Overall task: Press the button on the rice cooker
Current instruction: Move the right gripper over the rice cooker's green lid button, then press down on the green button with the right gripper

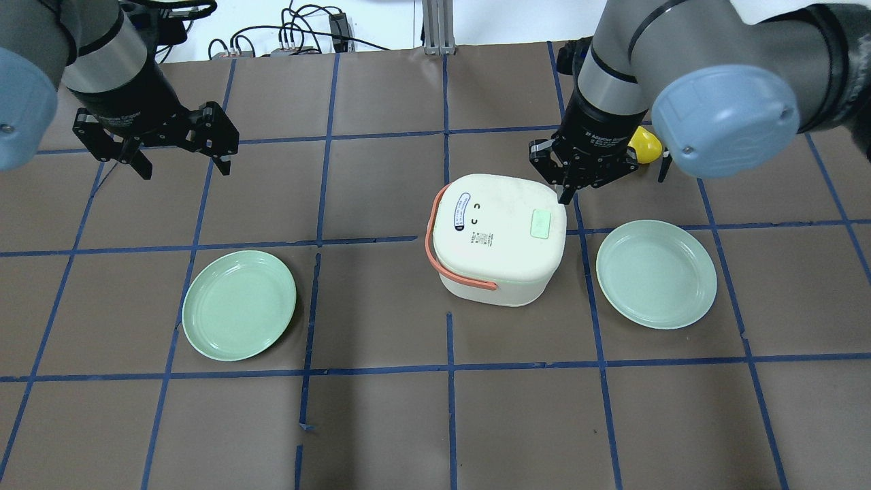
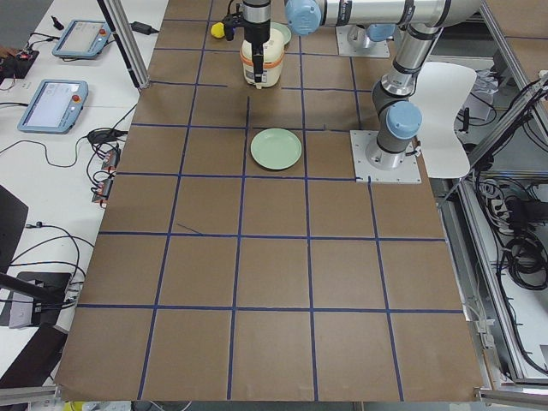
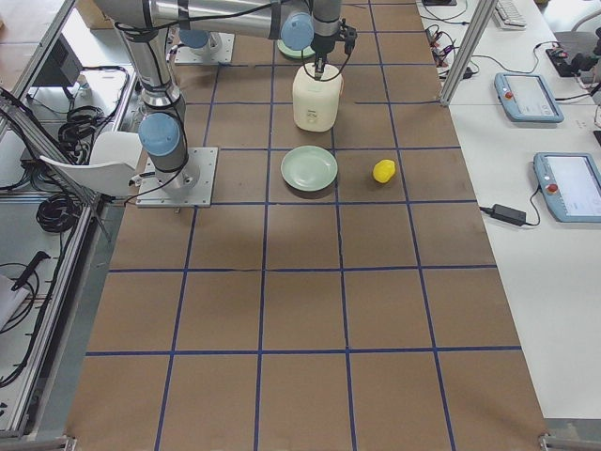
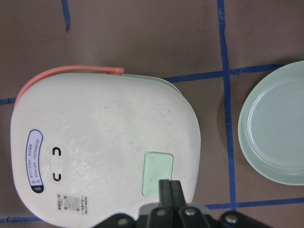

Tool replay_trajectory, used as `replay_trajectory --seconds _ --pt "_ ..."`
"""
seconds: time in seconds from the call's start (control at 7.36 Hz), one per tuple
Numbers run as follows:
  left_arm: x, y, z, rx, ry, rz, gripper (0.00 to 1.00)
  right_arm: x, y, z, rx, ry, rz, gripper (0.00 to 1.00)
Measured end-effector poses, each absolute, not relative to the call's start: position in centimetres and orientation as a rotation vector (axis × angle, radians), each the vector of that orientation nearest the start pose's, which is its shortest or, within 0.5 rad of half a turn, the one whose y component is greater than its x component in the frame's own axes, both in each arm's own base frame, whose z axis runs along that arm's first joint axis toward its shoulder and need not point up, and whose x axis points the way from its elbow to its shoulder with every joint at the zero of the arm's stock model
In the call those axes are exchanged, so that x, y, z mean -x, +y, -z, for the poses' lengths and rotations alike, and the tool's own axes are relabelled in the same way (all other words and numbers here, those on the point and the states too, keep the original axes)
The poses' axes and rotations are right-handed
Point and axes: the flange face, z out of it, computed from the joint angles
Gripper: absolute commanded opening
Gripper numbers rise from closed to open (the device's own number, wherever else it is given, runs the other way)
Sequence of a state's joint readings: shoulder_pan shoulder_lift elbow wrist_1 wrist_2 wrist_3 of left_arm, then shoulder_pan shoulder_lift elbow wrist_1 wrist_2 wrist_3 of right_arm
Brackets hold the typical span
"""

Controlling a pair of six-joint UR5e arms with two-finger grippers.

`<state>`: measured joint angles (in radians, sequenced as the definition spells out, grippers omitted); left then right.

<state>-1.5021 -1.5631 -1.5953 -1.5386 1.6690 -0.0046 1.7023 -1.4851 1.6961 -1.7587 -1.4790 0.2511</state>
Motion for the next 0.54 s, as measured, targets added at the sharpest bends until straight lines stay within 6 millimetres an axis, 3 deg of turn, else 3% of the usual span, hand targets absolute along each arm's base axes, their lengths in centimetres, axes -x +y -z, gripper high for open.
replay_trajectory --seconds 0.54 --pt "8.9 -49.7 -48.3 0.113 3.041 0.019 1.00 -22.4 -48.7 -38.3 -0.180 3.058 -0.057 0.08"
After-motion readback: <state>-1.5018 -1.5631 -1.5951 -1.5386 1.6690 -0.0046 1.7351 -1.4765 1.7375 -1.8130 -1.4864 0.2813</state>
